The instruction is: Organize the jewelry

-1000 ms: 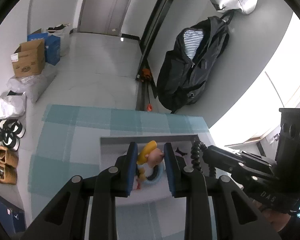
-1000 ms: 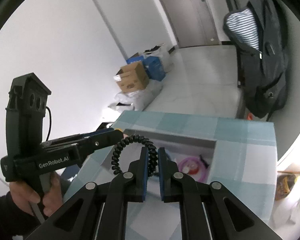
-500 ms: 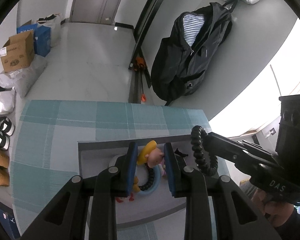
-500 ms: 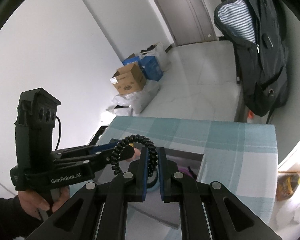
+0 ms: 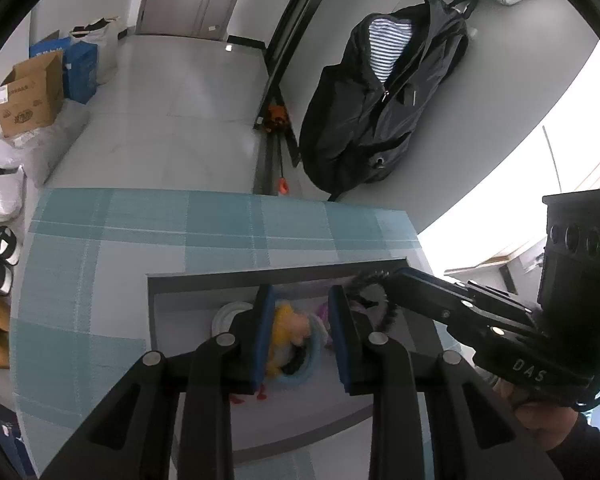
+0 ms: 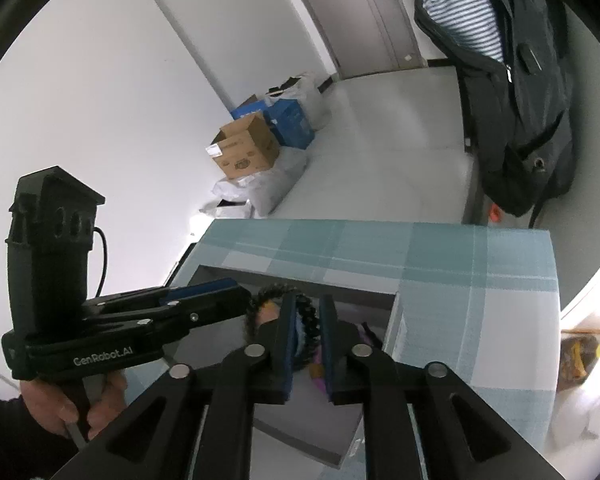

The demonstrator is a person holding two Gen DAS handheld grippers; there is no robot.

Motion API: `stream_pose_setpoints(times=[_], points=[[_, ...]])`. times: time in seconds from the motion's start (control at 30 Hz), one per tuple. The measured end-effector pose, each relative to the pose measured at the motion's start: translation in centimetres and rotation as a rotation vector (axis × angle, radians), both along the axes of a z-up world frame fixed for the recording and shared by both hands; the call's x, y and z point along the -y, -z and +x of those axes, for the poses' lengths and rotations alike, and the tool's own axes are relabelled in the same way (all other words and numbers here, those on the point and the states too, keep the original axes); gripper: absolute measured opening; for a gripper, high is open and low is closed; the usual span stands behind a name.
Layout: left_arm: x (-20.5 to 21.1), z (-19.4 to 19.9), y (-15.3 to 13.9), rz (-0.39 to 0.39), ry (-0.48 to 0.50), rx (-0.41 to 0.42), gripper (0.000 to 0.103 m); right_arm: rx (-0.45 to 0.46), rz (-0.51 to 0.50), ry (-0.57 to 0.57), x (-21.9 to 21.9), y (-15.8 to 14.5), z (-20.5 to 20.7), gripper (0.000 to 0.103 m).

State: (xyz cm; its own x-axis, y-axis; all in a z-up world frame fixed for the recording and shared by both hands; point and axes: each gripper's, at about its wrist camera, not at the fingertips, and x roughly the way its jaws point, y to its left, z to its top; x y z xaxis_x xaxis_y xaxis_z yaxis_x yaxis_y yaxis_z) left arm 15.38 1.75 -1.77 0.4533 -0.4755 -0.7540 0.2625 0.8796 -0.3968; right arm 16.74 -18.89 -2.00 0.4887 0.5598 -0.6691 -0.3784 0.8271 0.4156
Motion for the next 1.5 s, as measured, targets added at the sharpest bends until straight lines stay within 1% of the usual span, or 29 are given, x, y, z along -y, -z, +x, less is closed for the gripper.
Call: stream_pose_setpoints(times=[0.03, 0.07, 0.13, 0.17, 0.23, 0.33, 0.4, 0.47, 0.5, 0.57, 0.6, 0.63, 0.67, 0.77, 0.9, 0.97, 1.03, 1.13, 1.33, 1.43, 1.5], points=[[0.0, 0.0, 0.0, 0.006, 0.000, -0.004, 0.028, -0.004, 0.000, 0.008, 0.1, 0.0, 0.0, 0.023], [0.0, -0.1, 0.0, 0.014, -0.005, -0.005, 0.034, -0.004, 0.004, 0.014, 0.2, 0.0, -0.1, 0.027], [-0.1, -0.3, -0.1, 0.018, -0.015, 0.003, 0.042, 0.001, 0.015, 0.017, 0.6, -0.1, -0.2, 0.031], [-0.2, -0.5, -0.2, 0.022, -0.022, 0.011, 0.043, 0.009, 0.013, 0.024, 0.7, -0.3, -0.3, 0.034], [-0.2, -0.8, -0.6, 0.036, -0.029, 0.031, 0.044, 0.028, 0.025, 0.030, 1.0, -0.6, -0.8, 0.039], [-0.3, -1.4, -1.1, 0.072, -0.049, 0.064, 0.044, 0.059, 0.039, 0.044, 1.4, -1.2, -1.7, 0.053], [-0.5, -2.0, -1.4, 0.091, -0.069, 0.083, 0.044, 0.074, 0.045, 0.050, 1.4, -1.5, -2.1, 0.056], [-0.7, -2.5, -1.7, 0.110, -0.091, 0.098, 0.045, 0.091, 0.051, 0.056, 1.4, -1.9, -2.9, 0.064], [-0.7, -2.7, -1.8, 0.118, -0.100, 0.105, 0.046, 0.097, 0.051, 0.060, 1.4, -2.0, -3.1, 0.066], [-0.9, -3.4, -2.1, 0.138, -0.126, 0.127, 0.060, 0.109, 0.060, 0.064, 1.5, -2.2, -3.7, 0.069], [-1.0, -3.7, -2.3, 0.150, -0.147, 0.145, 0.063, 0.114, 0.064, 0.065, 1.5, -2.3, -4.0, 0.070], [-1.1, -4.1, -2.6, 0.158, -0.160, 0.166, 0.066, 0.121, 0.065, 0.069, 1.5, -2.4, -4.2, 0.075], [-1.2, -4.5, -2.8, 0.166, -0.172, 0.186, 0.066, 0.129, 0.065, 0.075, 1.5, -2.5, -4.6, 0.079], [-1.0, -5.2, -3.2, 0.197, -0.195, 0.213, 0.067, 0.155, 0.065, 0.089, 1.5, -2.8, -5.5, 0.084], [-0.9, -6.0, -3.5, 0.216, -0.211, 0.235, 0.067, 0.181, 0.044, 0.087, 1.3, -3.1, -6.5, 0.087], [-0.6, -6.5, -3.8, 0.244, -0.217, 0.257, 0.068, 0.200, 0.030, 0.091, 1.3, -3.3, -7.0, 0.094], [-0.6, -7.1, -4.2, 0.243, -0.223, 0.283, 0.069, 0.216, 0.026, 0.098, 1.4, -3.5, -7.5, 0.098], [-0.4, -7.8, -4.4, 0.243, -0.228, 0.290, 0.079, 0.228, 0.023, 0.110, 1.7, -3.7, -8.3, 0.099], [-0.7, -9.4, -3.8, 0.250, -0.259, 0.276, 0.080, 0.240, 0.016, 0.113, 2.0, -3.7, -9.6, 0.101], [-0.4, -10.0, -3.4, 0.274, -0.281, 0.259, 0.080, 0.246, 0.009, 0.110, 2.0, -3.8, -10.3, 0.102], [-0.1, -10.5, -3.2, 0.285, -0.288, 0.264, 0.080, 0.248, 0.011, 0.113, 2.1, -3.7, -10.6, 0.103]])
